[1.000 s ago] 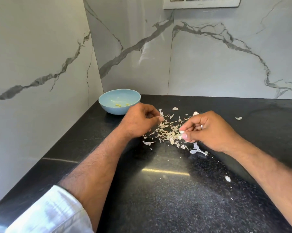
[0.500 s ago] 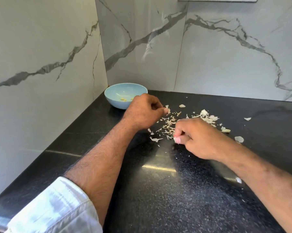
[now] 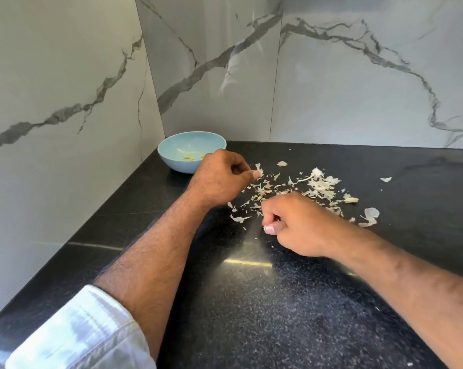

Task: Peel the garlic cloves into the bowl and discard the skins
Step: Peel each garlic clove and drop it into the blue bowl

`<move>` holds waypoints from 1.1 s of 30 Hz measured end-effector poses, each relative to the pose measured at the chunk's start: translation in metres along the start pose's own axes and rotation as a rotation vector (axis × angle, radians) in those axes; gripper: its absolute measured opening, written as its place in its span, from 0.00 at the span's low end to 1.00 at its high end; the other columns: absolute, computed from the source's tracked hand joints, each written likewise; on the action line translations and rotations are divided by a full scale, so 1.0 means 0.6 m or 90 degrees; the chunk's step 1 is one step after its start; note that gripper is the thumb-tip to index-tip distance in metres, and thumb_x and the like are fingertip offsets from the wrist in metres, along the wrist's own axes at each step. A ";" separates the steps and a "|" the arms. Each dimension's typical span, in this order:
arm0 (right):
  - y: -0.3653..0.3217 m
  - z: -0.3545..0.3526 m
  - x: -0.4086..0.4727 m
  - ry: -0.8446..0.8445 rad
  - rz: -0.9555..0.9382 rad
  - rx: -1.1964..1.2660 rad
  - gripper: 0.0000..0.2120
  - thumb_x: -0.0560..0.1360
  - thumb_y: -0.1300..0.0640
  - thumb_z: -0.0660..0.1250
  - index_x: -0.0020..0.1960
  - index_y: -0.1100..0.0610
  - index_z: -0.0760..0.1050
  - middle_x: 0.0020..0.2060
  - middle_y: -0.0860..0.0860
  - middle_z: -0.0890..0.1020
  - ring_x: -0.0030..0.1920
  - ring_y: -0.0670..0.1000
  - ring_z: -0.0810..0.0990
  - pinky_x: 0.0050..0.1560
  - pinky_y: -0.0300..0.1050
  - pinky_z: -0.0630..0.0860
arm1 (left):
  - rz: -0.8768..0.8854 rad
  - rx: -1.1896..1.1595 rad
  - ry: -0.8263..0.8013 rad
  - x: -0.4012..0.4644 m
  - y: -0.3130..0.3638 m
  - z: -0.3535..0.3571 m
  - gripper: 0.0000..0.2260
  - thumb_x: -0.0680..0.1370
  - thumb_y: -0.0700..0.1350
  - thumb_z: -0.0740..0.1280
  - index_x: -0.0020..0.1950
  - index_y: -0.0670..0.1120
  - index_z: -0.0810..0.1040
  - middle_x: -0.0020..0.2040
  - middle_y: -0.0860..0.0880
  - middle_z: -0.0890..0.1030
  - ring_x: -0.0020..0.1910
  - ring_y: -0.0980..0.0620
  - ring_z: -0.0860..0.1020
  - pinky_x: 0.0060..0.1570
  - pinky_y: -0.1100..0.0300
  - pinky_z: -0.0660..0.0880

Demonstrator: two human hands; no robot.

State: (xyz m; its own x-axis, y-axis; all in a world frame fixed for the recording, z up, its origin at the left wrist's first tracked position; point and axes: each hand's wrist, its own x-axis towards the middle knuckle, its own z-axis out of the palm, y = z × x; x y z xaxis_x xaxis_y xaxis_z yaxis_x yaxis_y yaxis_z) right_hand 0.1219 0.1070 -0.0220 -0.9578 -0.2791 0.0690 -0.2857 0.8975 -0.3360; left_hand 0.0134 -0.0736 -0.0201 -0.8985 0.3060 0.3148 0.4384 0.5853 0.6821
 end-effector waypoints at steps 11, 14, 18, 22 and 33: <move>0.093 -0.090 0.011 0.170 0.074 0.685 0.10 0.73 0.67 0.75 0.54 0.63 0.85 0.43 0.58 0.87 0.40 0.51 0.83 0.45 0.48 0.81 | 0.027 -0.231 -0.051 -0.020 0.045 0.020 0.04 0.78 0.44 0.79 0.48 0.47 0.87 0.37 0.50 0.86 0.33 0.51 0.81 0.34 0.59 0.78; 0.116 -0.072 0.014 0.192 0.111 0.693 0.09 0.71 0.63 0.75 0.52 0.61 0.85 0.42 0.59 0.87 0.39 0.51 0.82 0.39 0.44 0.79 | 0.065 -0.248 -0.030 -0.019 0.049 0.036 0.05 0.77 0.45 0.80 0.49 0.47 0.87 0.38 0.51 0.86 0.33 0.53 0.81 0.37 0.58 0.80; 0.126 -0.052 0.023 0.199 0.099 0.607 0.04 0.76 0.64 0.75 0.50 0.59 0.86 0.39 0.56 0.87 0.38 0.50 0.81 0.33 0.41 0.75 | 0.119 -0.185 0.010 -0.023 0.052 0.053 0.05 0.77 0.45 0.80 0.50 0.48 0.87 0.39 0.54 0.86 0.31 0.59 0.78 0.35 0.64 0.75; 0.130 -0.050 0.026 0.200 0.078 0.574 0.03 0.76 0.57 0.77 0.48 0.56 0.86 0.37 0.53 0.87 0.37 0.49 0.80 0.35 0.43 0.73 | 0.135 -0.147 0.002 -0.029 0.054 0.054 0.03 0.78 0.45 0.79 0.51 0.48 0.88 0.41 0.54 0.87 0.35 0.58 0.84 0.38 0.66 0.77; 0.126 -0.043 0.020 0.219 0.051 0.460 0.04 0.78 0.54 0.75 0.46 0.53 0.86 0.35 0.50 0.87 0.33 0.44 0.82 0.31 0.33 0.72 | 0.158 -0.128 -0.028 -0.033 0.058 0.054 0.02 0.80 0.45 0.77 0.51 0.47 0.88 0.37 0.54 0.86 0.33 0.57 0.83 0.37 0.66 0.76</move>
State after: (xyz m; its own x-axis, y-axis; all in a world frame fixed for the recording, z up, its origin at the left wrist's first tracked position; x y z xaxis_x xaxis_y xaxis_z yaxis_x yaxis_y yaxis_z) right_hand 0.0883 0.1803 -0.0221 -0.9642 0.0026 0.2650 -0.2376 0.4350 -0.8685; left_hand 0.0473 -0.0352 -0.0243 -0.7604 0.4563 0.4621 0.6269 0.3301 0.7057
